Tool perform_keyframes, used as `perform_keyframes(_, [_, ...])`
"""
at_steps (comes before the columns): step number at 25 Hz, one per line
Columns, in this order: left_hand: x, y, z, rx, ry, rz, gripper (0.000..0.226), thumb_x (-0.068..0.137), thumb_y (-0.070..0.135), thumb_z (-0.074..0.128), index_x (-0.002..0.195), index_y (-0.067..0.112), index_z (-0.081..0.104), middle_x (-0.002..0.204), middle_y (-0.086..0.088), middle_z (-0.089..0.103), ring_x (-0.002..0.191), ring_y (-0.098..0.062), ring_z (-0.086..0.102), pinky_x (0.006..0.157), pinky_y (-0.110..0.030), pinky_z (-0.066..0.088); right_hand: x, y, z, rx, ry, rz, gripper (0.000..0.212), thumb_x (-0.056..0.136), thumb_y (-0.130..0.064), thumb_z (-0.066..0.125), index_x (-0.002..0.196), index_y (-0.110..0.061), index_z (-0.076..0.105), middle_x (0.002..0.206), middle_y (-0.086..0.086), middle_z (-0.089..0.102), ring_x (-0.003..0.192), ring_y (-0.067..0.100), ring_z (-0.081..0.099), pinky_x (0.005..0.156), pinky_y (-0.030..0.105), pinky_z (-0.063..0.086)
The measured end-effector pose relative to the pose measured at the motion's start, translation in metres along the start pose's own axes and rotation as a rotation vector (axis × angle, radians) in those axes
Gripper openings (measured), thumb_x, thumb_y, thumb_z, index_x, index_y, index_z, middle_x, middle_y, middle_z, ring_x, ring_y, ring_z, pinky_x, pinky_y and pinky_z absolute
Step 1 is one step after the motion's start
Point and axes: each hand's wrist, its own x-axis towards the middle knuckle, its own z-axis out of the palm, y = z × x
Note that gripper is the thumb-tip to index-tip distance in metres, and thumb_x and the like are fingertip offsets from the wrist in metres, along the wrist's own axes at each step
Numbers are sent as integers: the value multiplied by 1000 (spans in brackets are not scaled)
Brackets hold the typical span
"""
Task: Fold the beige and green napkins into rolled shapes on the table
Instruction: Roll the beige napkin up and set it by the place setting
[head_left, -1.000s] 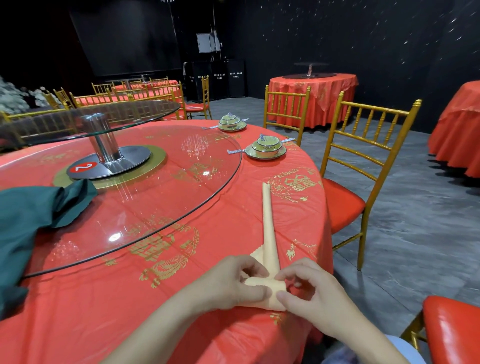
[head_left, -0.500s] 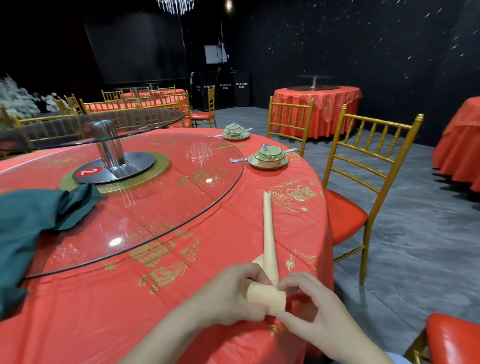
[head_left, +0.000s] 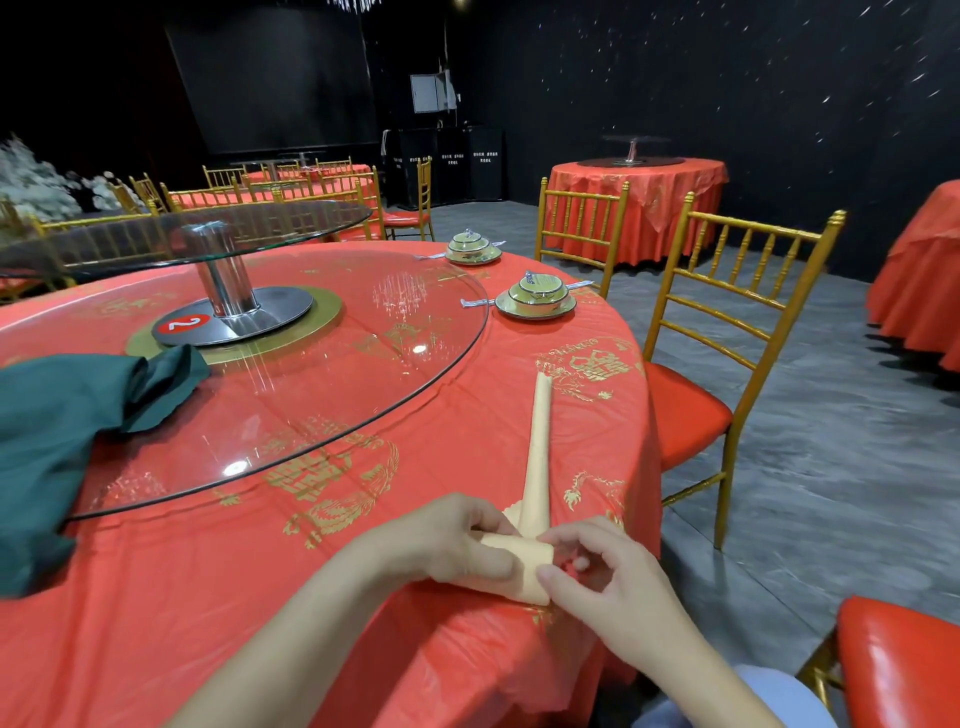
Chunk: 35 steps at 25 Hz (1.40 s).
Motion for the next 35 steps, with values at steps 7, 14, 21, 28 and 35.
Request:
perform_keyframes(7, [-15,-1,9,481,334,209,57,59,69,38,106,43,56,105,20,50,102,-2,45,93,-30,32,16,1,-2,51,-1,126,8,76,-26,74,79,-33,74,76,-9,57,60,-3,46,63,14,38])
perform_keyframes(14, [-9,3,9,451,301,179,44,72,56,67,111,39,58,101,18,49,107,-9,49,96,-34,35,19,-1,-6,77,-2,98,16,71,-37,75,86,-40,69,80,-11,58,61,-1,47,68,19,44])
perform_keyframes(21, [16,13,-10,300,133,98,28,72,42,72,98,31,67,87,13,56,86,-11,56,78,-27,44,16,-3,-12,-108,-18,-8,31,70,-30,76,90,-47,60,95,-16,52,78,3,51,74,15,43])
perform_keyframes(28, [17,7,-3,365,321,79,48,63,64,52,102,38,62,101,15,53,106,-13,51,100,-44,36,44,1,-17,-2,-59,79,19,62,-38,70,80,-43,67,78,-9,53,60,5,46,66,22,45])
perform_keyframes(35, [2,3,23,427,495,184,36,79,48,63,113,42,53,112,22,46,116,-4,39,114,-45,10,66,-6,-25,28,-187,106,3,82,-23,69,83,-24,71,74,-1,63,63,12,56,66,29,47])
